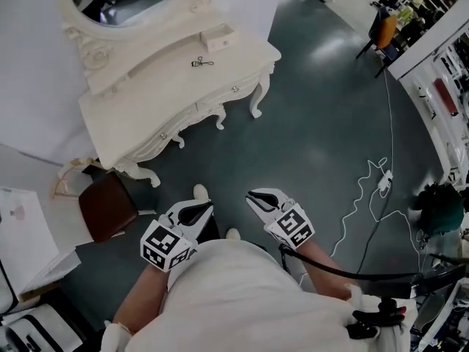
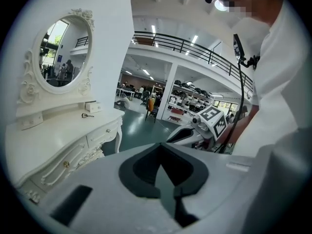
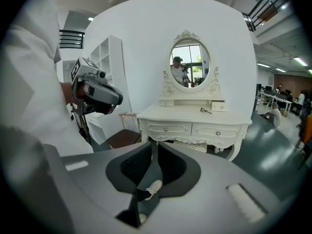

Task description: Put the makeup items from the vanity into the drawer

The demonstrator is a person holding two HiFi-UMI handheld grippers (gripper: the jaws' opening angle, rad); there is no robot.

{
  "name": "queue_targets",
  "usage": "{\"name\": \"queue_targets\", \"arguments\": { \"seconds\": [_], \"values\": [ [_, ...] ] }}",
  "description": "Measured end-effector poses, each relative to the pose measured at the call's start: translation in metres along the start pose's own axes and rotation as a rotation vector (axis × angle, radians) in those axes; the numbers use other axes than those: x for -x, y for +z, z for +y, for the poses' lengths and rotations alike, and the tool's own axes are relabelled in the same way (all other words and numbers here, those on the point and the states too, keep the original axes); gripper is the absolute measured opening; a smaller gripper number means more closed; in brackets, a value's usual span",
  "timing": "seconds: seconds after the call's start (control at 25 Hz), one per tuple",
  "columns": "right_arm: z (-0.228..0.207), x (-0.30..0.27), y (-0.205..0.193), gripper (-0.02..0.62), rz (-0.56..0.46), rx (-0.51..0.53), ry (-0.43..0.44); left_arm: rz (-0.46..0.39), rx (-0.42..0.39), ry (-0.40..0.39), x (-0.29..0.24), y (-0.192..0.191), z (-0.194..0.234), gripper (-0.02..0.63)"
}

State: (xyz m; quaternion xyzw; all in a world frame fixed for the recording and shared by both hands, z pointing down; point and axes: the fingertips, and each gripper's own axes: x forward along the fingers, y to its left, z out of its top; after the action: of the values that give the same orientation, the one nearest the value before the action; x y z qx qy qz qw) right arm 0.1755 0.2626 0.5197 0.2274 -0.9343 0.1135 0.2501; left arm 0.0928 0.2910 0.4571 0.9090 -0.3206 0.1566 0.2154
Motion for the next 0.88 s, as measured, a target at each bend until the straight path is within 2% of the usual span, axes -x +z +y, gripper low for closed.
{"name": "queue_targets", "arguments": {
  "seconds": [0.36,0.56,0.88],
  "values": [
    [-0.096,-0.091,0.09,0.043,0.013,0.02,-0.049,-0.03,-0.023,-0.041,-0.018,0.072,0.142,-0.003],
    [-0.141,-0.154,0.129,0.042,0.014,0.026,-0.059,-0.036,-0.001,-0.046,-0.01,0.091,0.216,-0.002],
    [-0.212,-0.229,0.163,0.038,0.057,0.12,-0.063,-0.045,0.036,-0.013,-0.008,0.107,0.282,-0.002]
  ]
}}
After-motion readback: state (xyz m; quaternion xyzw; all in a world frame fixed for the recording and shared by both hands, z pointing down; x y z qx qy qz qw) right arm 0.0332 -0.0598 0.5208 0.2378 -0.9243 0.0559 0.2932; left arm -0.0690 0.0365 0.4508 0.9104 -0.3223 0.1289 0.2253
